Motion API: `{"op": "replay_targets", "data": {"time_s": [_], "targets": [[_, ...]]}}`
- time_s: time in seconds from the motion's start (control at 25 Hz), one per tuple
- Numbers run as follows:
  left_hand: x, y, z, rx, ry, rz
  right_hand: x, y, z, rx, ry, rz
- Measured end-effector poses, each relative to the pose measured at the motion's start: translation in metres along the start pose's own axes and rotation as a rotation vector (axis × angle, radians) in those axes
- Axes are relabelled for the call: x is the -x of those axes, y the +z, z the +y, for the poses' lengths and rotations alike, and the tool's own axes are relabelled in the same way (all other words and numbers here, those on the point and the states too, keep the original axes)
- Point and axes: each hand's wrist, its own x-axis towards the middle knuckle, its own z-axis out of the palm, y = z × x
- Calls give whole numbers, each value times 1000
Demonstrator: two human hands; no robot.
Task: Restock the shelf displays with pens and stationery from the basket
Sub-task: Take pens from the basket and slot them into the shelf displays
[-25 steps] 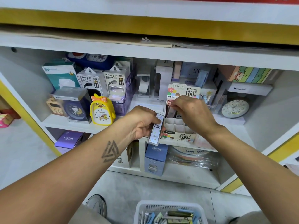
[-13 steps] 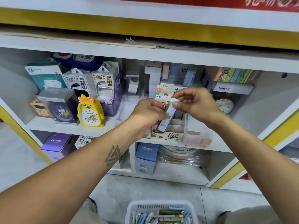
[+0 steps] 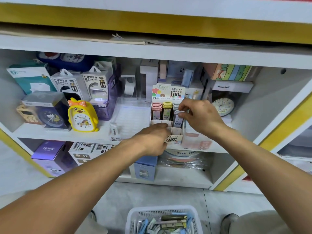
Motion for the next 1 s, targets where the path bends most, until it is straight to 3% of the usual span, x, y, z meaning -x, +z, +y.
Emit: {"op": "replay_targets", "data": {"time_s": [0.32,0.52,0.6,0.76,0.84,1.0], "targets": [[3,1,0,-6,26,47,0,-5,0,112,-13,131],[26,6,8,29,68,335,29,-11,-25,-55,-33,110],[40,19,10,43,24,302,54,1,-36,-106,-4,-25],[58,73,3,29,-64,-120,122,69,-41,61,37,-605],[59,113,-5,11,-88,-258,157,111,-35,126,56,-842],[64,203,-4,53,-163,-465,221,192,-13,61,199,-1043]]}}
